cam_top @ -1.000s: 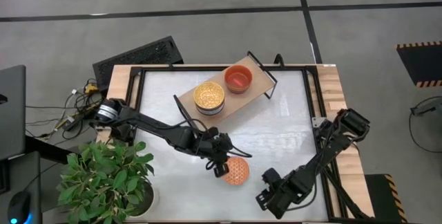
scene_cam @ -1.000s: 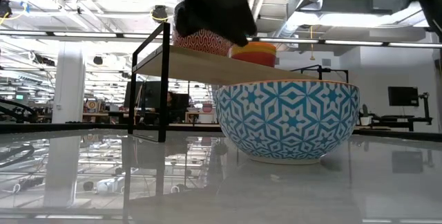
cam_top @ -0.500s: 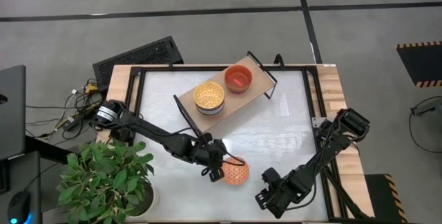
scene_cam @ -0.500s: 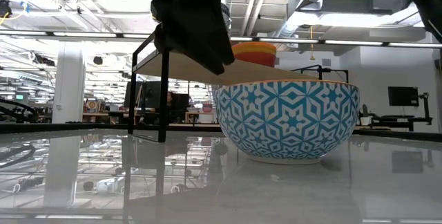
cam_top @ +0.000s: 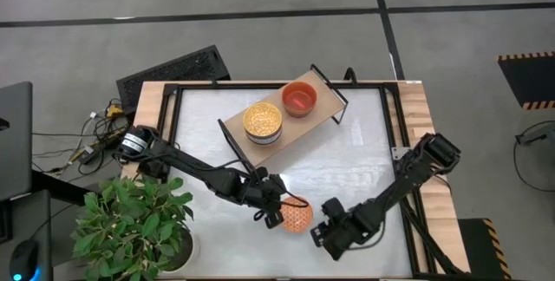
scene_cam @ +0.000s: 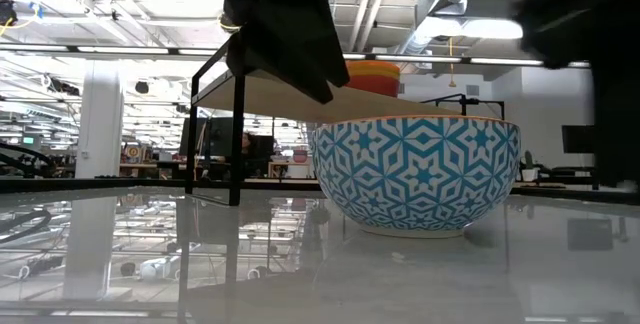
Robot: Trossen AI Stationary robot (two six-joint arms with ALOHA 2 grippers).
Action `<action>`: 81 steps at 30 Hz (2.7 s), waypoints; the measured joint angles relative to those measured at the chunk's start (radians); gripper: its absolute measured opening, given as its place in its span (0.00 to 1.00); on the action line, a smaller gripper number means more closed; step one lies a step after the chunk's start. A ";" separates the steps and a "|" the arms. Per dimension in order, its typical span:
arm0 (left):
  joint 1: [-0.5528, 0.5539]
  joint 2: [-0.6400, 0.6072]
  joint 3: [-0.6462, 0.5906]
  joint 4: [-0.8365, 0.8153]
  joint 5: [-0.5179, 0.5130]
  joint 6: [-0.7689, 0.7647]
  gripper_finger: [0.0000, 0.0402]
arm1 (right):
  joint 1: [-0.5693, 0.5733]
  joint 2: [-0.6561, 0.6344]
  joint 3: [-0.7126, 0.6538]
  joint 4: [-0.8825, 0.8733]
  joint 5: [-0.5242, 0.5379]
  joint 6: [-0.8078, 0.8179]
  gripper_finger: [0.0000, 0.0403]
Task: Place and stack bowls onto a shelf
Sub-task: Stack the patterned orange bowl on top of the patterned yellow bowl on the shelf
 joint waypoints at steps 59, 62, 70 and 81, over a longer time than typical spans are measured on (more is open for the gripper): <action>-0.020 0.132 0.001 -0.062 0.120 -0.202 0.01 | -0.053 0.000 0.000 0.203 -0.003 -0.330 0.54; -0.019 0.132 0.017 -0.071 0.152 -0.197 0.01 | -0.047 0.000 0.000 0.202 -0.026 -0.329 0.54; -0.018 0.132 0.084 -0.091 0.162 -0.197 0.01 | 0.013 0.000 0.000 0.137 -0.067 -0.181 0.54; 0.025 0.132 0.176 -0.147 0.205 -0.171 0.00 | 0.173 0.000 0.000 0.000 -0.067 0.069 0.54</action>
